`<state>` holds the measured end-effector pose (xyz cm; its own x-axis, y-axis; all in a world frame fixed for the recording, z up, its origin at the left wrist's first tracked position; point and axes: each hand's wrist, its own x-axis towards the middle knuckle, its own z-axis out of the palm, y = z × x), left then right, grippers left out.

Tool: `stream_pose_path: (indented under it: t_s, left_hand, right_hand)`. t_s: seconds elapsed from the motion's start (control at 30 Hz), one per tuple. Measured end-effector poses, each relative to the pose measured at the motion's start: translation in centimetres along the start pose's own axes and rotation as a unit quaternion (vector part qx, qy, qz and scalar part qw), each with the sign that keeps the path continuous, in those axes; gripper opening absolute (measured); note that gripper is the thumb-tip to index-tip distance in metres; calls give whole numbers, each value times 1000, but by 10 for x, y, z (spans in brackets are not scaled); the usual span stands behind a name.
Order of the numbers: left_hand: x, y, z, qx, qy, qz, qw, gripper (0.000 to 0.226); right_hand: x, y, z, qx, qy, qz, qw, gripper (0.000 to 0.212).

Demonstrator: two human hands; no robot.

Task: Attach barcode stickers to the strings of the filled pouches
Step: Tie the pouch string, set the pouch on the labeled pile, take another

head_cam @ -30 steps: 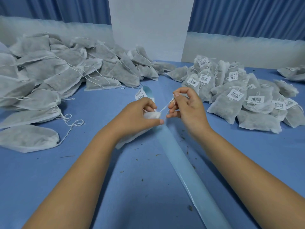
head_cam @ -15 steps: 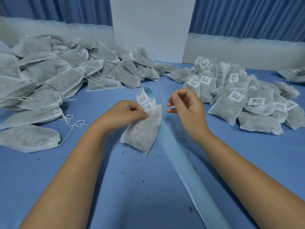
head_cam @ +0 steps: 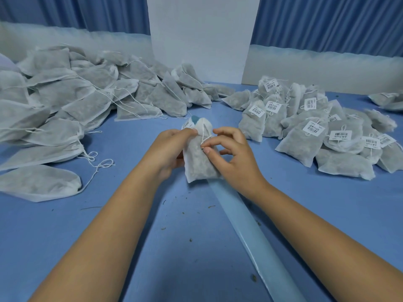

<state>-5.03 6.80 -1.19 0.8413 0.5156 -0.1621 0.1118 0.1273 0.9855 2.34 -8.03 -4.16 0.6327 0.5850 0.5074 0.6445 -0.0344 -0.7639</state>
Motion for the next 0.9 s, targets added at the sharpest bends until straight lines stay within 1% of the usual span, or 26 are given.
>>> stream_pose_path:
  t_s: [0.07, 0.13, 0.17, 0.27, 0.33, 0.37, 0.43, 0.47, 0.5, 0.53, 0.6, 0.7, 0.8, 0.9]
  left_hand:
    - [-2, 3, 0, 2, -31, -1, 1000, 35]
    - [-3, 1, 0, 20, -50, -1, 999, 41]
    - [-3, 0, 0, 34, -45, -1, 998, 39]
    - [0, -4, -2, 63, -11, 8, 998, 23]
    - [4, -4, -9, 67, 18, 14, 998, 21]
    - [7, -3, -15, 62, 34, 12, 997, 22]
    - [13, -1, -28, 35, 63, -5, 997, 20]
    - [15, -1, -34, 23, 70, -17, 997, 17]
    - [17, -2, -38, 13, 69, -31, 997, 16]
    - [19, -3, -40, 4, 61, -48, 997, 15]
    - [19, -5, -38, -17, 28, -83, 996, 17]
    - [18, -8, -31, -60, -27, -123, 990, 19]
    - [17, -9, -26, -109, -52, -145, 982, 21]
    - [16, -8, -26, -166, -69, -167, 969, 22]
  right_hand:
    - [0, 1, 0, 2, -9, -2, 1000, 13]
    - [1, 1, 0, -7, -24, -5, 1000, 16]
    - [0, 1, 0, -9, -34, -7, 999, 17]
    - [0, -1, 0, 25, -50, 4, 998, 21]
    - [2, 1, -1, 49, -30, 37, 998, 20]
    - [4, 4, -1, 40, -14, 58, 997, 18]
    - [7, 12, -3, -12, 1, 109, 994, 12]
    - [9, 15, -2, -38, -2, 136, 990, 12]
    - [10, 18, -1, -53, -10, 161, 986, 17]
    - [11, 20, 1, -56, -19, 182, 981, 23]
    - [13, 21, 5, -43, -28, 196, 979, 25]
    - [13, 20, 6, 3, -37, 179, 983, 18]
    - [10, 18, 0, 66, -59, 162, 983, 12]
    - [8, 20, -4, 74, -66, 135, 986, 19]
